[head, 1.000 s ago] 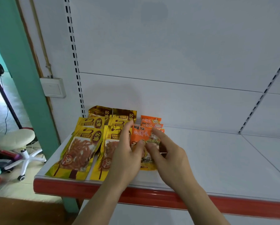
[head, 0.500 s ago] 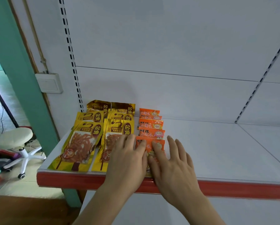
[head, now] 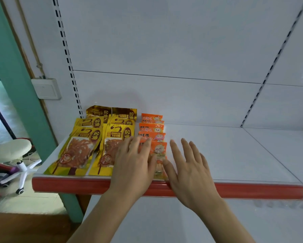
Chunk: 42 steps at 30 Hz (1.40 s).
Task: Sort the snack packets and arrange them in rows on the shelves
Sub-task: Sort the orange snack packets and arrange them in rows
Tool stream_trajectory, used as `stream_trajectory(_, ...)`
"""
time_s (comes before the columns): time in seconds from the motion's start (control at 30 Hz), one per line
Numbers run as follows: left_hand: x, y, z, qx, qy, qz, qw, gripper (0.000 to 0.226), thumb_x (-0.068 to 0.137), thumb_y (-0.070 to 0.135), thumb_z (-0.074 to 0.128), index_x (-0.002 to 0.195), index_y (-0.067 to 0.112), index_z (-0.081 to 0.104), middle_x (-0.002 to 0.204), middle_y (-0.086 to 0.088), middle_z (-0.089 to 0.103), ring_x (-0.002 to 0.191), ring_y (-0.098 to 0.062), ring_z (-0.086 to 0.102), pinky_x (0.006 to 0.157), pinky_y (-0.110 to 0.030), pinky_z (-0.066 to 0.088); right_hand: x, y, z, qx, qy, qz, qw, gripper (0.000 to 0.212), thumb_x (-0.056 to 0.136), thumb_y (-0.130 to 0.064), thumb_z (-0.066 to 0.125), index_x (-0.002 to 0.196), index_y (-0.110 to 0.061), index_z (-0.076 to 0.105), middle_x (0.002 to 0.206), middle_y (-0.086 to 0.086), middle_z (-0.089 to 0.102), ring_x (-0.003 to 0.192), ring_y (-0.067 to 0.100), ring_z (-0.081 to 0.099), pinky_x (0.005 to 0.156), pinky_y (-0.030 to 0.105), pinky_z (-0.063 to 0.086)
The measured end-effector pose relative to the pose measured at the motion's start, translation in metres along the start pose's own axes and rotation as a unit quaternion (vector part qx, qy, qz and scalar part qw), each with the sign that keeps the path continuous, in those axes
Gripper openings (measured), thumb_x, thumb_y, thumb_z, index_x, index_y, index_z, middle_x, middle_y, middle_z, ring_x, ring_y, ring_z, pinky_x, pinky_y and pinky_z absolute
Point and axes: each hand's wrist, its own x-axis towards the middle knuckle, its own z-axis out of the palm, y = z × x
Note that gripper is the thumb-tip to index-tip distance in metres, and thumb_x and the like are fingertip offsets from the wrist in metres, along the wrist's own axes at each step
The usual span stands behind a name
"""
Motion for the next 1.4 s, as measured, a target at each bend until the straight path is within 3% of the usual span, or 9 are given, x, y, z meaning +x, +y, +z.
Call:
stream_trajectory(0.1, 0.002, 0.031, -0.002, 0.001, 0.016, -0.002, 1.000, 0.056, 0.101, 0.046, 0.044, 0.140, 0.009, 0.060, 0.139, -0.014, 0.060, 0.138, -0.036, 0.048, 0.109, -0.056, 0.046, -0.011, 0.027, -0.008, -0.004, 0.034, 0.028, 0.999, 0.078, 0.095, -0.066, 0.006, 0.157, -0.024, 0.029, 0.163, 0.014, 0.027, 0.152, 0.035, 0.019, 0.119, 0.054, 0.028)
stream_trajectory(0.17, 0.004, 0.060, -0.001, 0.002, 0.023, 0.005, 1.000, 0.060, 0.100, 0.048, 0.039, 0.137, 0.007, 0.063, 0.138, -0.016, 0.061, 0.139, -0.040, 0.047, 0.110, -0.058, 0.045, -0.022, 0.051, -0.017, -0.005, 0.046, 0.043, 0.998, 0.077, 0.096, -0.065, 0.014, 0.154, -0.021, 0.036, 0.160, 0.015, 0.033, 0.150, 0.036, 0.024, 0.117, 0.055, 0.031)
stream_trajectory(0.3, 0.003, 0.140, 0.010, 0.003, 0.025, 0.022, 0.999, 0.063, 0.099, 0.049, 0.036, 0.137, 0.007, 0.063, 0.139, -0.017, 0.062, 0.139, -0.041, 0.049, 0.114, -0.058, 0.043, -0.056, 0.116, -0.041, -0.017, 0.038, 0.061, 0.997, 0.083, 0.091, -0.069, 0.006, 0.157, -0.023, 0.027, 0.165, 0.011, 0.020, 0.155, 0.032, 0.008, 0.123, 0.051, 0.019)
stream_trajectory(0.57, 0.007, 0.320, 0.053, -0.060, 0.009, 0.079, 0.995, 0.066, 0.098, 0.051, 0.036, 0.140, 0.006, 0.060, 0.144, -0.018, 0.059, 0.143, -0.041, 0.045, 0.115, -0.059, 0.040, -0.129, 0.276, -0.102, -0.040, 0.043, 0.144, 0.988, 0.086, 0.086, -0.072, -0.002, 0.157, -0.029, 0.024, 0.167, 0.007, 0.013, 0.155, 0.029, 0.000, 0.123, 0.049, 0.015)
stream_trajectory(0.77, 0.030, 0.439, 0.091, -0.105, -0.032, 0.141, 0.984, 0.061, 0.102, 0.050, 0.043, 0.148, 0.011, 0.053, 0.151, -0.016, 0.053, 0.147, -0.037, 0.039, 0.120, -0.055, 0.035, -0.158, 0.386, -0.133, -0.045, 0.046, 0.226, 0.972, 0.068, 0.098, -0.067, 0.021, 0.157, -0.032, 0.022, 0.168, 0.005, 0.007, 0.155, 0.027, -0.007, 0.124, 0.047, 0.008)
stream_trajectory(0.87, 0.047, 0.491, 0.113, -0.114, -0.070, 0.170, 0.976, 0.063, 0.104, 0.049, 0.046, 0.157, 0.015, 0.040, 0.161, -0.012, 0.041, 0.153, -0.032, 0.028, 0.126, -0.050, 0.025, -0.161, 0.437, -0.145, -0.048, 0.053, 0.255, 0.964, 0.068, 0.099, -0.066, 0.024, 0.157, -0.033, 0.018, 0.168, 0.004, 0.006, 0.155, 0.026, -0.008, 0.125, 0.047, 0.008)
stream_trajectory(1.0, 0.080, 0.557, 0.145, -0.117, -0.100, 0.204, 0.967, 0.067, 0.106, 0.053, 0.031, 0.164, 0.022, 0.019, 0.170, -0.004, 0.021, 0.158, -0.024, 0.011, 0.130, -0.040, 0.010, -0.154, 0.501, -0.163, -0.059, 0.076, 0.291, 0.952, 0.066, 0.100, -0.062, 0.029, 0.158, -0.030, 0.020, 0.167, 0.005, 0.011, 0.155, 0.027, -0.003, 0.124, 0.046, 0.010)
stream_trajectory(1.27, 0.131, 0.659, 0.198, -0.163, -0.119, 0.244, 0.949, 0.063, 0.106, 0.048, 0.040, 0.161, 0.020, 0.028, 0.163, -0.004, 0.033, 0.153, -0.024, 0.022, 0.127, -0.041, 0.019, -0.133, 0.642, -0.178, -0.098, 0.127, 0.328, 0.931, 0.052, 0.105, -0.033, 0.040, 0.154, -0.017, 0.030, 0.158, 0.006, 0.035, 0.149, 0.028, 0.021, 0.122, 0.041, 0.023)
stream_trajectory(1.4, 0.142, 0.689, 0.222, -0.154, -0.129, 0.234, 0.951, 0.066, 0.101, 0.051, 0.034, 0.158, 0.016, 0.038, 0.157, -0.007, 0.044, 0.149, -0.027, 0.033, 0.123, -0.046, 0.029, -0.119, 0.691, -0.172, -0.114, 0.110, 0.307, 0.939, 0.056, 0.103, -0.023, 0.044, 0.156, -0.017, 0.025, 0.156, 0.003, 0.036, 0.146, 0.028, 0.024, 0.119, 0.037, 0.024)
